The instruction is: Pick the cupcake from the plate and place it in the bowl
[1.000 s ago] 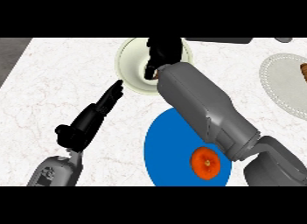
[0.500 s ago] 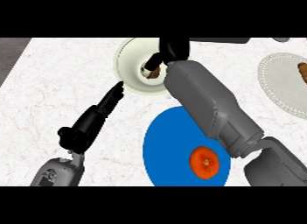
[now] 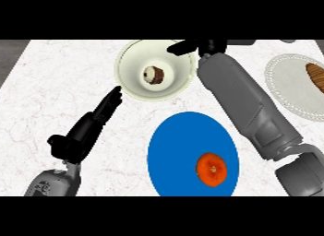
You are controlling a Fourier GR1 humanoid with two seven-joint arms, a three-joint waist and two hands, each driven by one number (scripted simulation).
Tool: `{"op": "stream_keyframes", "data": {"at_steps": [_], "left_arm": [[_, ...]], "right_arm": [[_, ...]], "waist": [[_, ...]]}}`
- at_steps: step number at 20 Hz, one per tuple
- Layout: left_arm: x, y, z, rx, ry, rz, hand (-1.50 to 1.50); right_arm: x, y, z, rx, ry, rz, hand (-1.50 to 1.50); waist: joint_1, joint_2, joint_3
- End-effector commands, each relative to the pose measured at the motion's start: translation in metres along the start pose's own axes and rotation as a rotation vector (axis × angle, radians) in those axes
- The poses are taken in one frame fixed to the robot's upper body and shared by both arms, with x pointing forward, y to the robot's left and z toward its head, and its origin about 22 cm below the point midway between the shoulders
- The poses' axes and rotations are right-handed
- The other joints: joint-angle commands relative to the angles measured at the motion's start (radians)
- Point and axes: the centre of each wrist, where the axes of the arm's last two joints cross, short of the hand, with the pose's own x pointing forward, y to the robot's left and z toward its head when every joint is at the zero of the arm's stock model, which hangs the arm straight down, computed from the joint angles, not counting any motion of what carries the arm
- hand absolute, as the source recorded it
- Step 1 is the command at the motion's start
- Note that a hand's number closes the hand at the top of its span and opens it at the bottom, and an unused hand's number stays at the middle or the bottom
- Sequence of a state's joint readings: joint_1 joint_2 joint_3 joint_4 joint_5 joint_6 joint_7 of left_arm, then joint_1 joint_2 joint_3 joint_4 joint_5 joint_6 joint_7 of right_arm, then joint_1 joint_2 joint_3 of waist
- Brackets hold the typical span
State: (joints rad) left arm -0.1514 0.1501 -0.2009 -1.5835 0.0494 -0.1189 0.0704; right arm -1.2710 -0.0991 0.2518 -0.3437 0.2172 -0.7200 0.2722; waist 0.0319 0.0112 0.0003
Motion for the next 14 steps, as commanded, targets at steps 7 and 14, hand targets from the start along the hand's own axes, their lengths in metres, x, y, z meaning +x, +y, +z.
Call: {"op": "stream_keyframes", "data": {"at_steps": [7, 14], "left_arm": [[-0.002, 0.004, 0.011, 0.067, 0.033, -0.008, 0.00], [-0.002, 0.019, -0.001, 0.037, 0.034, 0.031, 0.00]], "right_arm": [[-0.090, -0.072, -0.023, -0.115, 0.029, -0.158, -1.50], [-0.170, -0.134, -0.012, -0.046, 0.030, -0.206, -1.50]], "waist": [[-0.048, -0.018, 0.000], [-0.047, -0.013, 0.000]]}}
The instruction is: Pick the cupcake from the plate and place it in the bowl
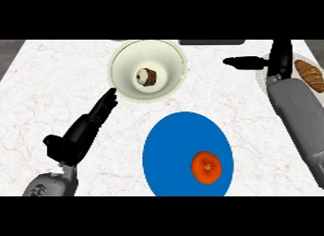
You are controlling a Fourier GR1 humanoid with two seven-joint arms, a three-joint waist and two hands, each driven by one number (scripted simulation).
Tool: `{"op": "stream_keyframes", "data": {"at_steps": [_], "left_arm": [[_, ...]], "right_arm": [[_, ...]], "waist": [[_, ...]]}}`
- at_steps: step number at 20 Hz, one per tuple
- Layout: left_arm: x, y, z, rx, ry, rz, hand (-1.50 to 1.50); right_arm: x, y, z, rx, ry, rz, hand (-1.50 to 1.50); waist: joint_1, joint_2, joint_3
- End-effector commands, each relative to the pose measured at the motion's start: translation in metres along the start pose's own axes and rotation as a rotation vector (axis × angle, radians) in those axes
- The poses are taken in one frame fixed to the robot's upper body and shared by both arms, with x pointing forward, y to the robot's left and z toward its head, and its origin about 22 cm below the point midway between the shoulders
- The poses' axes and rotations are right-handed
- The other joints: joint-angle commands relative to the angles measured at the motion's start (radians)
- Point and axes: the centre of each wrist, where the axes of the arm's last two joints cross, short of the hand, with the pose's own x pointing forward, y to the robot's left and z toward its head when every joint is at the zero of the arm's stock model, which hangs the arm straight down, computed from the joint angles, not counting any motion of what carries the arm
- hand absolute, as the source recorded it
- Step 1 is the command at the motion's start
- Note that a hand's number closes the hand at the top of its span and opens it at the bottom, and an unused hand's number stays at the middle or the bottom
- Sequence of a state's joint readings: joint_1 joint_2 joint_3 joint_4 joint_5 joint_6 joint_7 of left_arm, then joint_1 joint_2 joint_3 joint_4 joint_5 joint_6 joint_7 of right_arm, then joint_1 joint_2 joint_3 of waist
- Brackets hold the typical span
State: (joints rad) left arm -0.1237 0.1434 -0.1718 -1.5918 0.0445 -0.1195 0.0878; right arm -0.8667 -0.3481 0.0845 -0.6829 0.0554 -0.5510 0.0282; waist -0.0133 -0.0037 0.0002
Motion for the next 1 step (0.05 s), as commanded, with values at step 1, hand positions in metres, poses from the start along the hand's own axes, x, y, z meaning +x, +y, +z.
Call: {"op": "stream_keyframes", "data": {"at_steps": [1], "left_arm": [[-0.0184, -0.0044, -0.0017, -0.016, -0.012, 0.008, 0.00]], "right_arm": [[-0.0337, -0.0404, -0.0014, 0.016, -0.022, -0.020, -1.50]], "waist": [[0.011, 0.005, 0.000]]}}
